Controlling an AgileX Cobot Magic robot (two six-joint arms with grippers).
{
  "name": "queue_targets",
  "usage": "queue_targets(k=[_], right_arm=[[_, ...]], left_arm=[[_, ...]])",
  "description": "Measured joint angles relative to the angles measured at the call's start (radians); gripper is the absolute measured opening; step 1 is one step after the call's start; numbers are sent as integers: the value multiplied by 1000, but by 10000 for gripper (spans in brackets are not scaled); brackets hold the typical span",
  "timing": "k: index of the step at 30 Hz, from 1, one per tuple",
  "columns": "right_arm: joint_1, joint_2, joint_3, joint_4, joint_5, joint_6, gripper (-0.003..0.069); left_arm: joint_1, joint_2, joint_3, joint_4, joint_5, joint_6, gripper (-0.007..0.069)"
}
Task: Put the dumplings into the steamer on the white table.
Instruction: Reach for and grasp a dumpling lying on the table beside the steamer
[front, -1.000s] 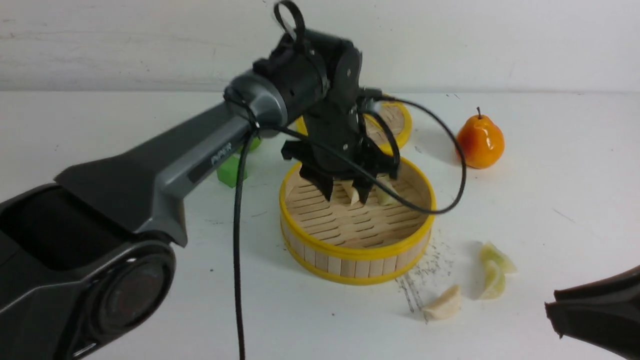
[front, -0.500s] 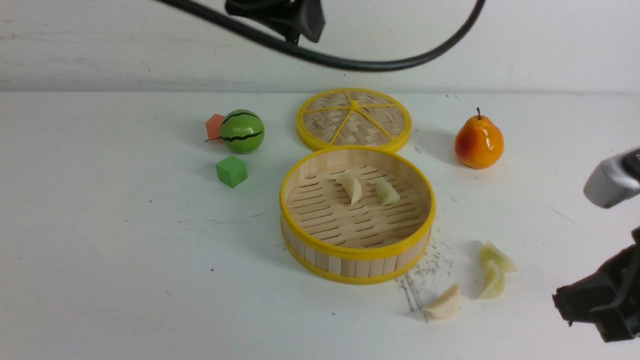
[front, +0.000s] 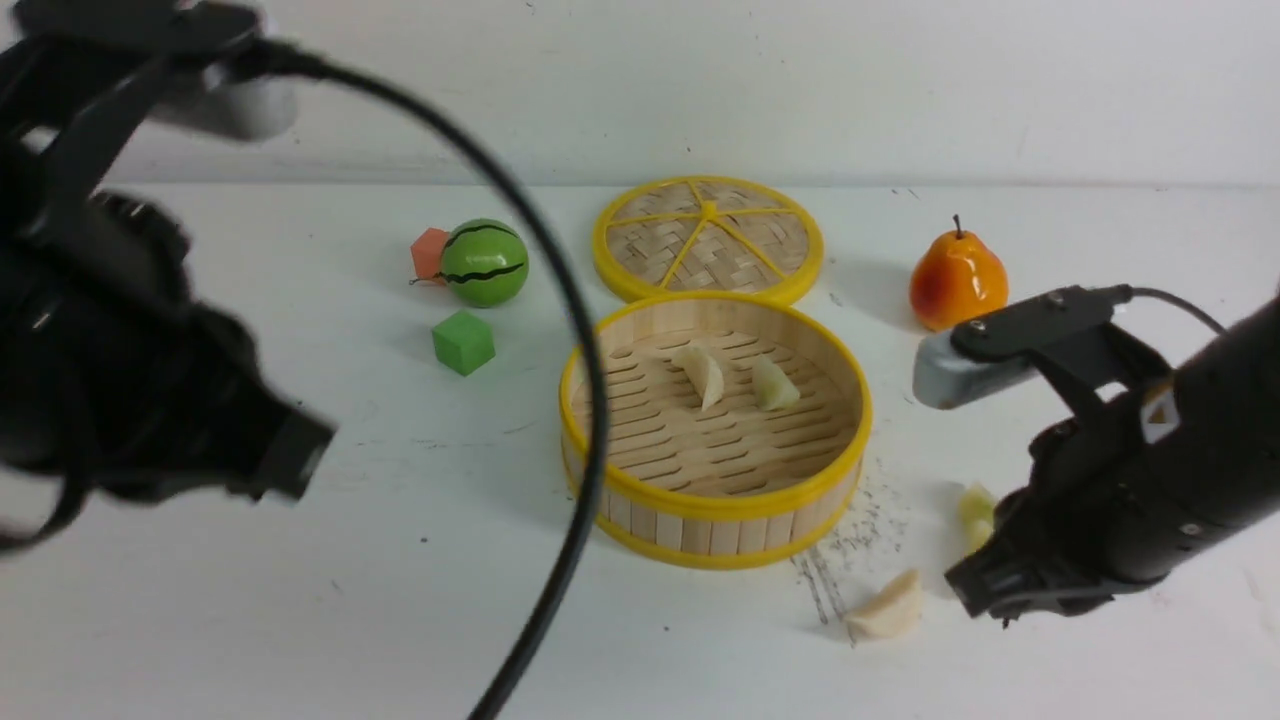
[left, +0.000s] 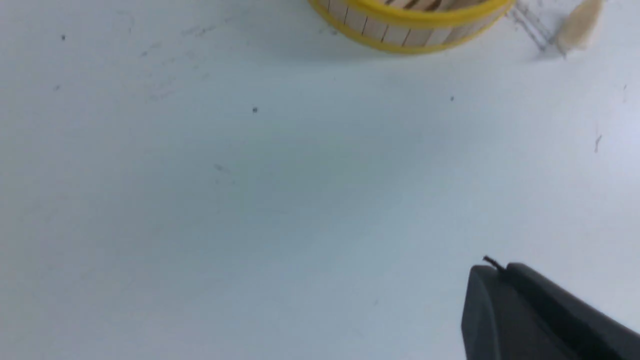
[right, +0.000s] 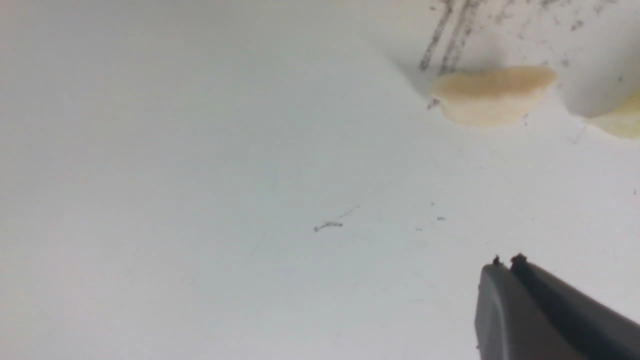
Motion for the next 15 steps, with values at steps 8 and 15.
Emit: queue_targets(k=[8,15], right_arm=[[1,206,-9,-22,-131,174,312],[1,311,-12,-89,-281,379,636]], left_arm=[[0,-286,245,2,-3,-1,-14],[0,-426,293,2,14,-46,-14]])
